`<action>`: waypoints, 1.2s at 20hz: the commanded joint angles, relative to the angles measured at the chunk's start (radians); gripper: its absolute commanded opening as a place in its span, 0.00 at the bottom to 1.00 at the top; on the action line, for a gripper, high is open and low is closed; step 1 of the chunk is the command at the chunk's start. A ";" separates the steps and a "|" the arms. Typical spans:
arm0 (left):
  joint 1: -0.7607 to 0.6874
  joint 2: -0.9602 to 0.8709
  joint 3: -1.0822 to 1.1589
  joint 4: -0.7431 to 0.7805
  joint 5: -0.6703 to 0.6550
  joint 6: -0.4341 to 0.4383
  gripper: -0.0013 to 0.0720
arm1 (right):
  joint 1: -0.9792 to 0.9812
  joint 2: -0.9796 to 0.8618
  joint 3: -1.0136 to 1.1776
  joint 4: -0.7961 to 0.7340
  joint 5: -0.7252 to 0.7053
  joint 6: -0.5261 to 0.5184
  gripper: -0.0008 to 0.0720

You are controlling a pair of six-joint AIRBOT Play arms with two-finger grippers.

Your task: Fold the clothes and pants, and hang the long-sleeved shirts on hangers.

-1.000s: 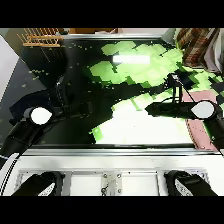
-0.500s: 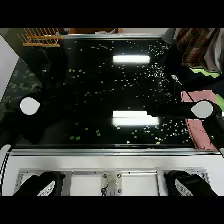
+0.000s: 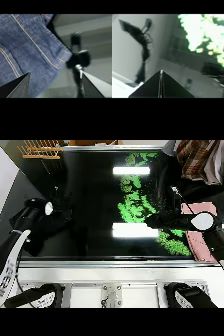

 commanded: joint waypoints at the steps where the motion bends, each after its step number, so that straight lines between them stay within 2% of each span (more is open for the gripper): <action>1: -0.001 -0.135 0.003 0.098 0.101 -0.010 0.95 | 0.001 0.000 0.000 0.123 0.000 0.000 0.06; 5: 0.000 -0.230 0.019 0.098 0.164 -0.017 0.95 | 0.001 0.000 0.000 0.163 0.001 0.000 0.06; 9: -0.001 -0.283 0.107 0.098 0.085 -0.029 0.93 | 0.001 0.000 0.000 0.167 0.013 0.001 0.06; 10: -0.001 -0.286 0.131 0.098 0.056 -0.042 0.69 | 0.001 0.000 0.000 0.174 0.017 0.000 0.06; 11: 0.000 -0.286 0.149 0.098 0.039 -0.043 0.50 | 0.001 0.000 0.000 0.174 0.019 0.000 0.06; 12: 0.000 -0.286 0.168 0.098 0.022 -0.042 0.35 | 0.001 0.000 0.000 0.175 0.021 0.001 0.06; 13: 0.002 -0.286 0.190 0.097 0.004 -0.042 0.09 | 0.000 0.000 0.000 0.174 0.024 0.000 0.06; 14: 0.007 -0.286 0.216 0.093 -0.018 -0.043 0.03 | 0.000 0.000 0.000 0.174 0.024 0.000 0.06; 16: 0.002 -0.260 0.283 0.088 -0.053 -0.043 0.03 | -0.001 0.006 0.019 0.135 0.026 -0.027 0.05; 19: -0.069 -0.143 0.409 0.077 -0.054 -0.041 0.03 | -0.001 0.036 0.128 -0.142 0.027 0.008 0.05; 22: -0.209 -0.029 0.507 -0.132 -0.055 0.032 0.03 | -0.010 0.077 0.273 -0.477 0.026 0.151 0.05; 24: -0.336 0.017 0.521 -0.298 -0.032 0.081 0.03 | -0.055 0.109 0.343 -0.570 0.016 0.220 0.05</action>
